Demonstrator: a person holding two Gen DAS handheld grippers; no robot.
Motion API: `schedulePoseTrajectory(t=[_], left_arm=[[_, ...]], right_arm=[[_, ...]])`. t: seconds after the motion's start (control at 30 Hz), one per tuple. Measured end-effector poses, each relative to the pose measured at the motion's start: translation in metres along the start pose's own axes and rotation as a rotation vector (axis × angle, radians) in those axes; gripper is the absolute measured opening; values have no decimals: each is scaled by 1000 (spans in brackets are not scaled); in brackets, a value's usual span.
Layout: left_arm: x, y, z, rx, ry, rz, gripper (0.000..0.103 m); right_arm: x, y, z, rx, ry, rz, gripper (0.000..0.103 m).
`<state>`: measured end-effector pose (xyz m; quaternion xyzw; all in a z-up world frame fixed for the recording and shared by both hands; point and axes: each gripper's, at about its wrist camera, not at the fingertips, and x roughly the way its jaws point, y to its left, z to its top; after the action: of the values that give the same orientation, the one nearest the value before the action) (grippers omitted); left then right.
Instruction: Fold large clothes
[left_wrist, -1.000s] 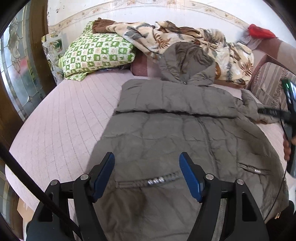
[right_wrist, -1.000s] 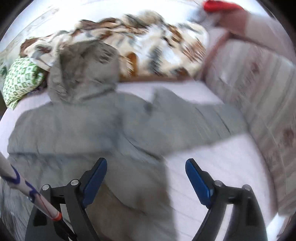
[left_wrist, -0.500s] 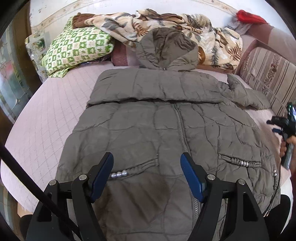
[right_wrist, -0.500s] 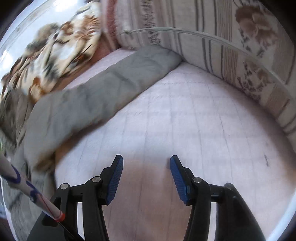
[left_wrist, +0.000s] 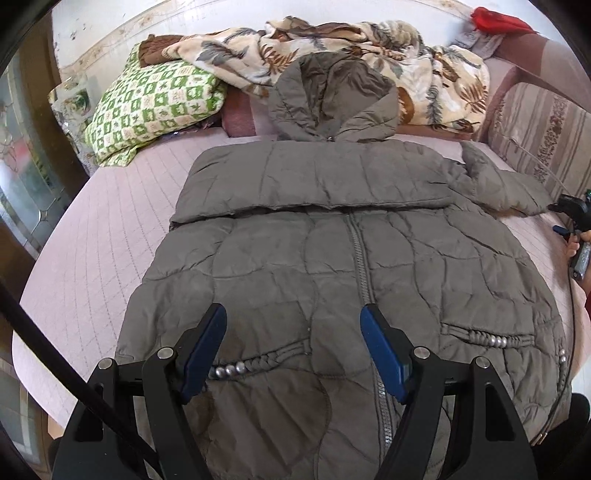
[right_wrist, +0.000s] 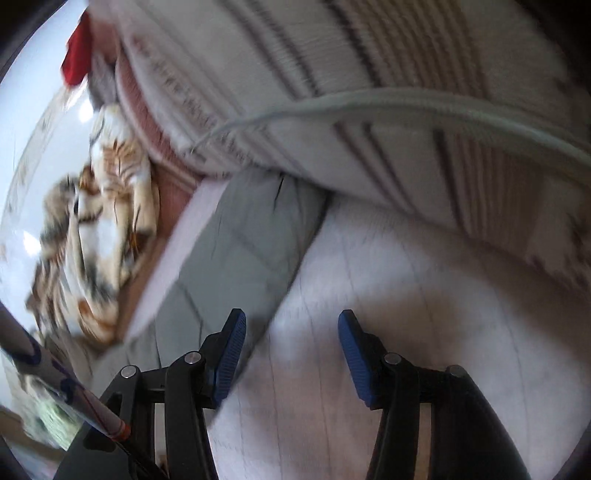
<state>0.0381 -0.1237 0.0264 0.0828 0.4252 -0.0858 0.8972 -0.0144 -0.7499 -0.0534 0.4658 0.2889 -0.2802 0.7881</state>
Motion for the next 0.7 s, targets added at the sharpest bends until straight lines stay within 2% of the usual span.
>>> schedulePoseTrajectory(t=[0.13,0.3,0.33,0.37,0.4,0.43,0.5,0.7], left_arm=[[16,1,1,-23,48,1,74],[25,-3,2,-16,73,-6,74],[26,-4,2,-13,69,-3,74],[26,-4,1,-10,65,-1,74],[26,-4,0,-7,60,-1,74],[26,-3,-1,-6,59,-2,74],[26,-3,-1,-8,58,-4,74],[17,13,-8,-19,24,-13,74]], right_arm=[[15,12,12,-8,-47,-31,59],[37,40,22,-80,-85,-132,59],[41,45,25,-89,-80,-156,56],[43,48,28,-93,-71,-183,36],[43,50,31,-86,-57,-194,23],[41,49,34,-60,-40,-180,17],[23,53,37,-34,-48,-171,13],[-49,78,29,-136,-127,-218,10]])
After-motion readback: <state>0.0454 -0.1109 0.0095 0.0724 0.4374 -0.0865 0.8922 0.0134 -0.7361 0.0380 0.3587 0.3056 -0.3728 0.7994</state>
